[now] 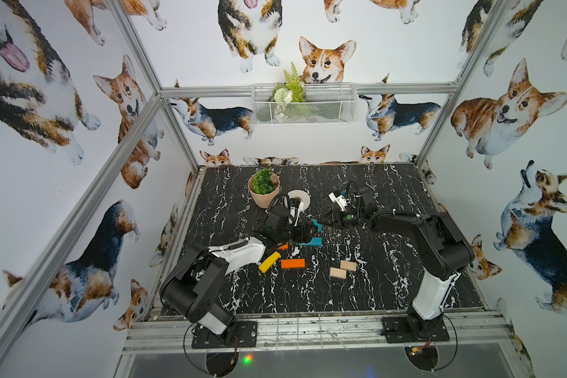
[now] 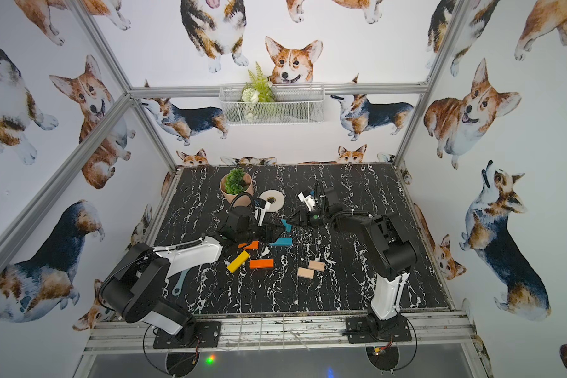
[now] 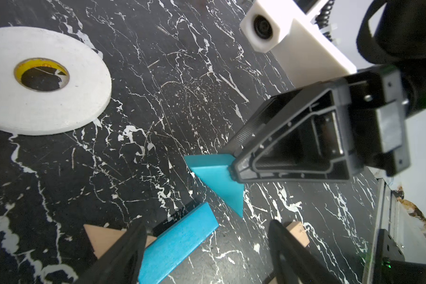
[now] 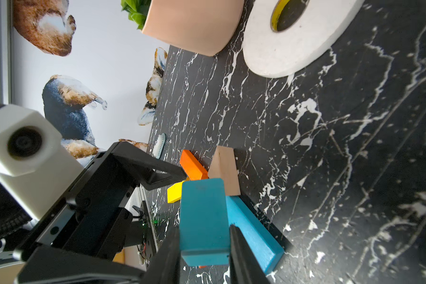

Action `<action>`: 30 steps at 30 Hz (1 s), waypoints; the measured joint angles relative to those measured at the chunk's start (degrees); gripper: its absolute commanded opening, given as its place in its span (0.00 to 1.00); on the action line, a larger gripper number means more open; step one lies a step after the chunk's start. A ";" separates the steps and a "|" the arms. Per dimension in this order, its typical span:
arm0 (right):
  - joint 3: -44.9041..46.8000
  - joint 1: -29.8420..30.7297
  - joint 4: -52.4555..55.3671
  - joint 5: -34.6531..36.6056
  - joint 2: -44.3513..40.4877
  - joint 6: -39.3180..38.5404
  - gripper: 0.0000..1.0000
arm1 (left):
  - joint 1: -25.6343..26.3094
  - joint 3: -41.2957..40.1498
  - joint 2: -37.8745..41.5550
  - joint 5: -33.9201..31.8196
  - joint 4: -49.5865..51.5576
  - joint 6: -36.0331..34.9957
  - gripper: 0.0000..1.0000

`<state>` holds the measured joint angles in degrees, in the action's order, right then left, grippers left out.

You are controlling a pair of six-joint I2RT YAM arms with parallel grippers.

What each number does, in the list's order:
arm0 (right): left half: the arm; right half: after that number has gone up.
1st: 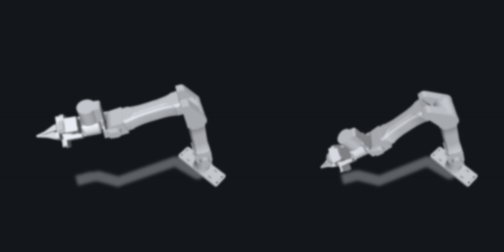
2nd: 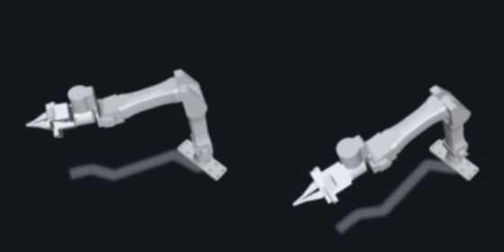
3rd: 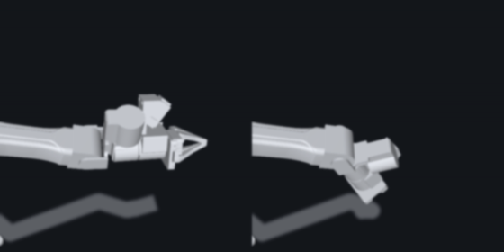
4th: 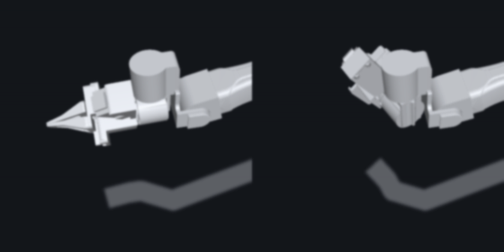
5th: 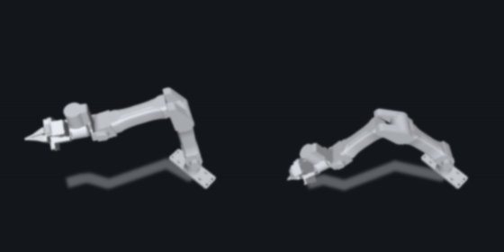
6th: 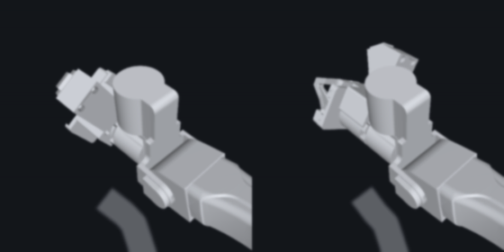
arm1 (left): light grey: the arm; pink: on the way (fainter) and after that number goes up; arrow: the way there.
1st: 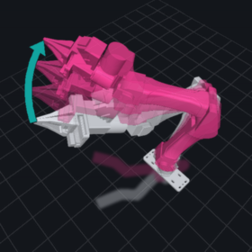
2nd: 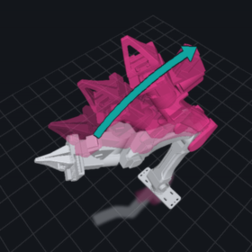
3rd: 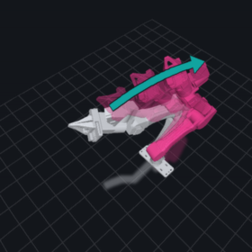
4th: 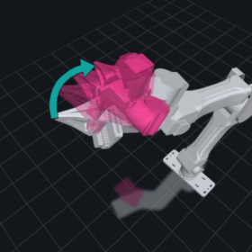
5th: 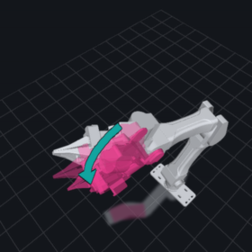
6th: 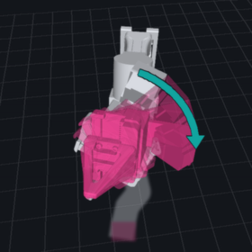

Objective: Assemble a carrot with building blocks
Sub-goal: Pick up the building block from the center of the board.

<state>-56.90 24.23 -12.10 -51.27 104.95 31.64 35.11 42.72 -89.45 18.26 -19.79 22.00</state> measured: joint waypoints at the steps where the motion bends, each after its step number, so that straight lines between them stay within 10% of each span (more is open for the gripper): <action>1: 0.00 0.13 -0.48 -0.02 0.02 0.11 0.13 | 0.24 0.00 0.02 0.13 -0.02 -0.24 0.79; 19: -1.40 3.15 -5.07 -3.69 1.09 4.09 0.15 | 1.33 0.31 -0.61 -0.79 0.02 -2.51 0.79; 30: -6.58 4.92 9.79 -0.11 1.99 -1.27 0.21 | 1.31 -0.04 -0.44 -3.02 0.26 -4.11 0.79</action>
<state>-63.48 29.15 -2.31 -51.37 106.94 30.37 36.42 42.68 -89.89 15.25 -19.53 17.89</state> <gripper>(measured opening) 0.320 0.791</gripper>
